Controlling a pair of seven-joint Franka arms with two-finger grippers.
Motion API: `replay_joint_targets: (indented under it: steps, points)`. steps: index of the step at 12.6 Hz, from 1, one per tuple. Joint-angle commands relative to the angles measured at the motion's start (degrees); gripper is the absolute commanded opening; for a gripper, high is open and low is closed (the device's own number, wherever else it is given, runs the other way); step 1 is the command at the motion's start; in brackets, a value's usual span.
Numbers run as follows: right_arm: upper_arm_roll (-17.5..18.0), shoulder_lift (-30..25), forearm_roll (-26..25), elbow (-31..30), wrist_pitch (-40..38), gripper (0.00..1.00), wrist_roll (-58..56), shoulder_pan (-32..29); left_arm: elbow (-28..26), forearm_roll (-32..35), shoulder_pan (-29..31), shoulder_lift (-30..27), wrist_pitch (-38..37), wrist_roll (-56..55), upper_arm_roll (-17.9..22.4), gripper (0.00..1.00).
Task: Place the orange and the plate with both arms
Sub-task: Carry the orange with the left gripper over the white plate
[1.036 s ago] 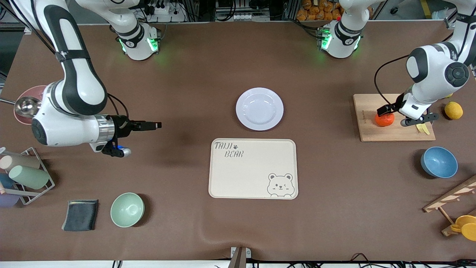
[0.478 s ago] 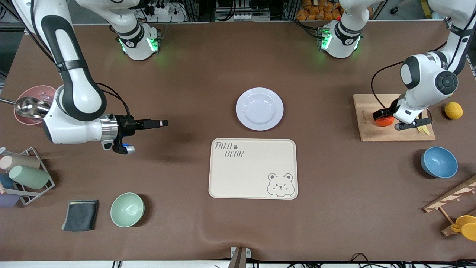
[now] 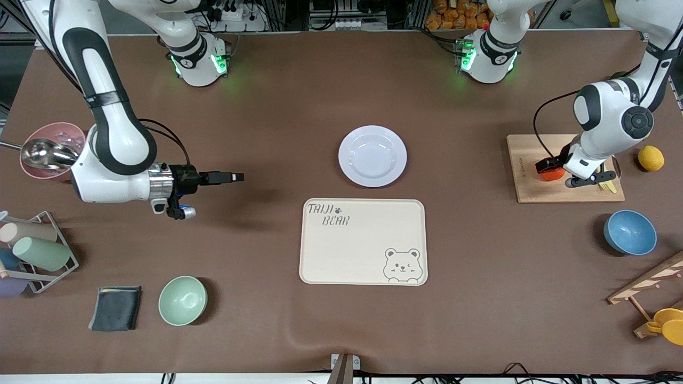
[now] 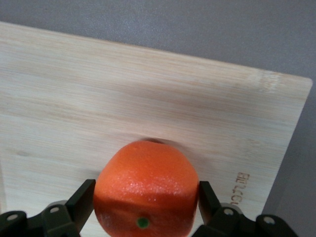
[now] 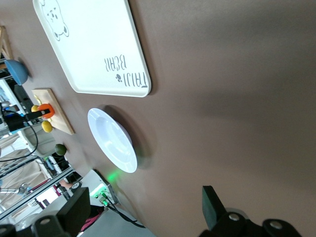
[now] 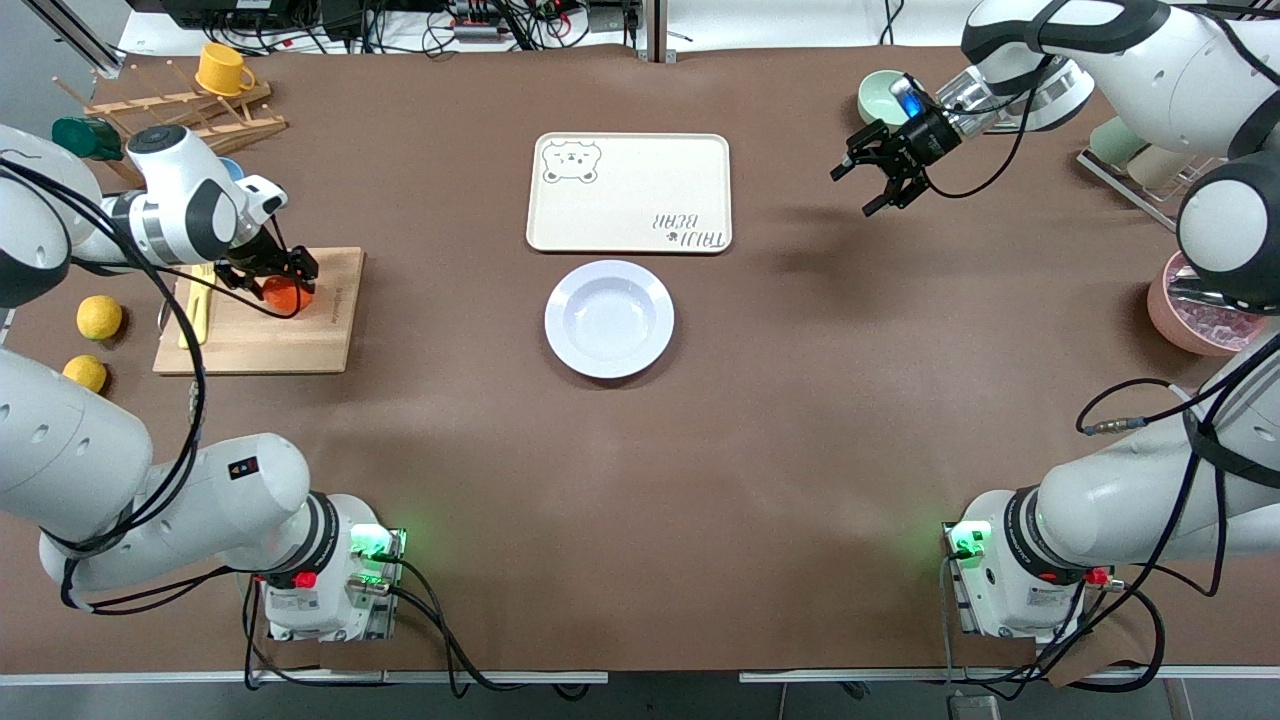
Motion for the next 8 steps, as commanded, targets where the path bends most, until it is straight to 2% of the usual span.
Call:
replay_joint_targets:
  steps: [1, 2, 3, 4, 6, 8]
  points:
    - [0.3, 0.8, 3.7, -1.3, 0.5, 1.0, -3.5, -0.6, 0.2, 1.2, 0.4, 0.4, 0.8, -0.1, -0.2, 0.24]
    - [0.3, 0.7, 5.1, -2.2, 0.5, 1.0, -4.0, -0.5, 0.2, 1.3, 0.4, 0.3, 0.6, 0.0, -0.3, 0.16]
    - [0.3, 0.8, 6.5, -2.6, 0.6, 1.0, -5.3, -0.5, 0.2, 1.3, 0.3, -0.6, 0.1, 0.2, -0.4, 0.11]
    - [0.3, 0.8, 7.6, -3.9, 1.4, 1.0, -7.2, -0.5, 0.4, 1.4, 0.1, -2.2, -1.5, 0.2, -1.2, 0.01]
    - [0.3, 0.3, 10.7, -6.7, 2.2, 1.0, -11.3, -0.6, 2.2, 0.6, 0.1, -5.3, -8.1, -1.7, -6.0, 0.0]
    - [0.3, 0.5, 11.8, -8.0, 2.7, 1.0, -13.9, -0.9, 6.3, -2.0, 0.1, -5.6, -15.5, -7.7, -12.5, 0.0]
